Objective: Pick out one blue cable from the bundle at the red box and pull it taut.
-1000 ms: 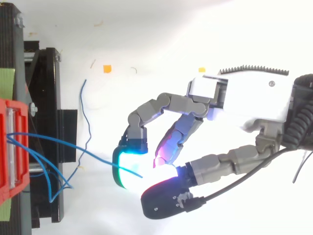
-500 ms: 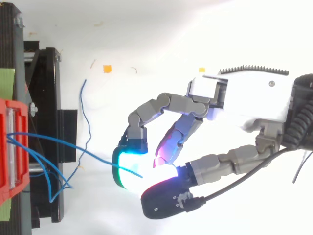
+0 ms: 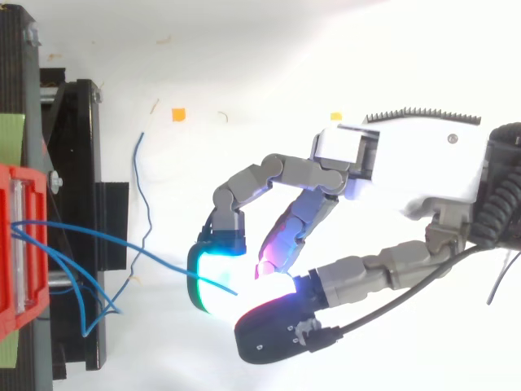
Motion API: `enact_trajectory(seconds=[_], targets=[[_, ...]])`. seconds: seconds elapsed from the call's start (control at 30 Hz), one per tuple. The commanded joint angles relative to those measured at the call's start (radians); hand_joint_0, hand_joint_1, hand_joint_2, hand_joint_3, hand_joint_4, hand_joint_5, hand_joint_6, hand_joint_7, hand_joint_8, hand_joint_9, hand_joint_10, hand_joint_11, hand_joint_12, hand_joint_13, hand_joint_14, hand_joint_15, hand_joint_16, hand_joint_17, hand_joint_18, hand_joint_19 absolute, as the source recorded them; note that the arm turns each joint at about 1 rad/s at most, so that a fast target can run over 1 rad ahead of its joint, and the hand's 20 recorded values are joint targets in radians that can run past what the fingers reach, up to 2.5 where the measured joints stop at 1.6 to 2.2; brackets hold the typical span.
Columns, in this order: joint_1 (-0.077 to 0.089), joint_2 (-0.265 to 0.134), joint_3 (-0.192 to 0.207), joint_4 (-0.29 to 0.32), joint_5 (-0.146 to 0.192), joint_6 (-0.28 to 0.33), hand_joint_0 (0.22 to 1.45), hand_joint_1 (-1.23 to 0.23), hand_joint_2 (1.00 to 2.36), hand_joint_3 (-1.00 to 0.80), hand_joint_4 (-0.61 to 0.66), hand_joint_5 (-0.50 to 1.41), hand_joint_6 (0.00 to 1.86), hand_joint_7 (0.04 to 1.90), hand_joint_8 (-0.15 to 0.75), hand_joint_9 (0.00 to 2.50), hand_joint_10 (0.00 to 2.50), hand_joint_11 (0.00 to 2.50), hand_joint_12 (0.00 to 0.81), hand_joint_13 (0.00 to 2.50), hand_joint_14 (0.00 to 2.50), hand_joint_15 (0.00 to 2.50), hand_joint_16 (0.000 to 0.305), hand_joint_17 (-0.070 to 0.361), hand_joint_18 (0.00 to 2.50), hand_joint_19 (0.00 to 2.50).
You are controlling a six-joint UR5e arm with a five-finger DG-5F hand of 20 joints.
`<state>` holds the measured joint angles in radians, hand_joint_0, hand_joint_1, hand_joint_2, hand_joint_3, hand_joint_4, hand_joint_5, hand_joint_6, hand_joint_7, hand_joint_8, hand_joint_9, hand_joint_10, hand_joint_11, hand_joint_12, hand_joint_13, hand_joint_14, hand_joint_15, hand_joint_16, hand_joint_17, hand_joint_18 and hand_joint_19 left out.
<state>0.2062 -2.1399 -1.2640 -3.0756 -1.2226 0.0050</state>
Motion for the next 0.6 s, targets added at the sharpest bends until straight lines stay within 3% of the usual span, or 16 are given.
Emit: enact_trajectory(seconds=[0.0,0.57], targets=[[0.001,0.0,0.0,0.0,0.0,0.0,0.61,-0.89,1.0,0.04,-0.18,-0.04,0.86,1.09,0.311,1.2,0.01,0.44,0.377,1.03,0.02,0.47,0.051,0.116,0.86,0.35],[0.001,0.0,0.0,0.0,0.0,0.0,0.61,-0.89,1.0,0.05,-0.18,-0.04,0.86,1.08,0.311,1.2,0.02,0.45,0.377,1.03,0.02,0.47,0.051,0.115,0.86,0.36]])
